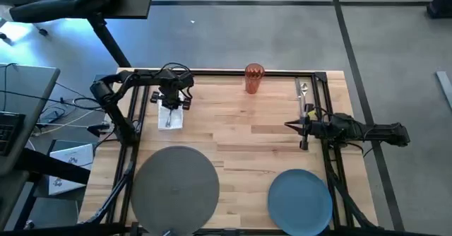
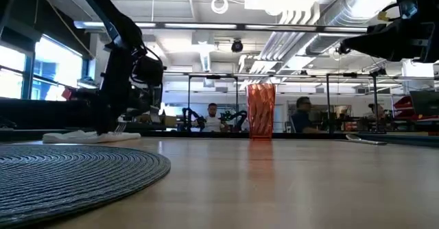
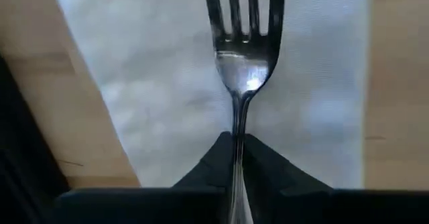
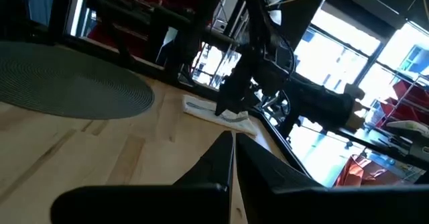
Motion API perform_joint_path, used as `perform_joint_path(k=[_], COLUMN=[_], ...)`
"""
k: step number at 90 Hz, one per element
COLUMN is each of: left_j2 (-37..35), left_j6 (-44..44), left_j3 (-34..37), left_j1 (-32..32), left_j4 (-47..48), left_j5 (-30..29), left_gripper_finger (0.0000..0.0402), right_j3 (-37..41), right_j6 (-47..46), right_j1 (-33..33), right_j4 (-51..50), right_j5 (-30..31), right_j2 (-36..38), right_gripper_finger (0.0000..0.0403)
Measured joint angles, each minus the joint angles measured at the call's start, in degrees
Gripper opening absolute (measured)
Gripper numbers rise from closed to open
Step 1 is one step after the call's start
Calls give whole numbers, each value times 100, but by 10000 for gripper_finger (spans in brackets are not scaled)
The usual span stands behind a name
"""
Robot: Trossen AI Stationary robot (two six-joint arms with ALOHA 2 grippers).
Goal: Set table place
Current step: Move the silver fork to the top center of the table
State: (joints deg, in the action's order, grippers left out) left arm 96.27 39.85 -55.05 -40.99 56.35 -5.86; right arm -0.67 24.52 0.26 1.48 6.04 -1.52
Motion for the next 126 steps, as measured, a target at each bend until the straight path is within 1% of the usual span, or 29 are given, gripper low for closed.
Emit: perform_joint_path(k=[14, 20, 29, 37, 47, 55, 74, 92, 102, 112, 126], left_j2=[-368, -559, -717, -604, -150, 445, 1837, 2617, 2902, 3089, 3169], left_j6=[-113, -112, -71, 238, 800, 1061, 908, 904, 906, 919, 860], left_j3=[-152, -262, -571, -865, -1219, -1615, -2875, -3814, -4055, -4113, -4111], left_j1=[8, 71, 352, 682, 1005, 1142, 1218, 1168, 1136, 1103, 1099], left_j4=[428, 438, 92, -499, -1636, -2057, -2117, -2113, -2106, -2106, -2107], left_j5=[-39, 120, 543, 719, 876, 1020, 1064, 1257, 1333, 1441, 1233], left_gripper_finger=[3, 2, 0, 1, 1, 1, 1, 0, 0, 0, 0], right_j3=[0, -2, 0, -1, 0, 0, -2, -1, 0, 0, -1], right_j6=[0, 0, 1, 0, 0, 0, 2, 1, 2, 0, 1], right_j1=[0, 0, 1, 1, 1, 0, 2, 1, 0, 2, 1], right_j4=[0, -2, 0, 0, 0, 0, 0, 0, 0, 0, 0], right_j5=[0, -1, 1, -1, -1, -1, -1, -1, -1, -1, -1], right_j2=[0, 0, -2, 0, -1, -2, 0, -2, 0, 0, 0], right_gripper_finger=[0, 0, 0, 0, 0, 0, 0, 0, 0, 0, 0])
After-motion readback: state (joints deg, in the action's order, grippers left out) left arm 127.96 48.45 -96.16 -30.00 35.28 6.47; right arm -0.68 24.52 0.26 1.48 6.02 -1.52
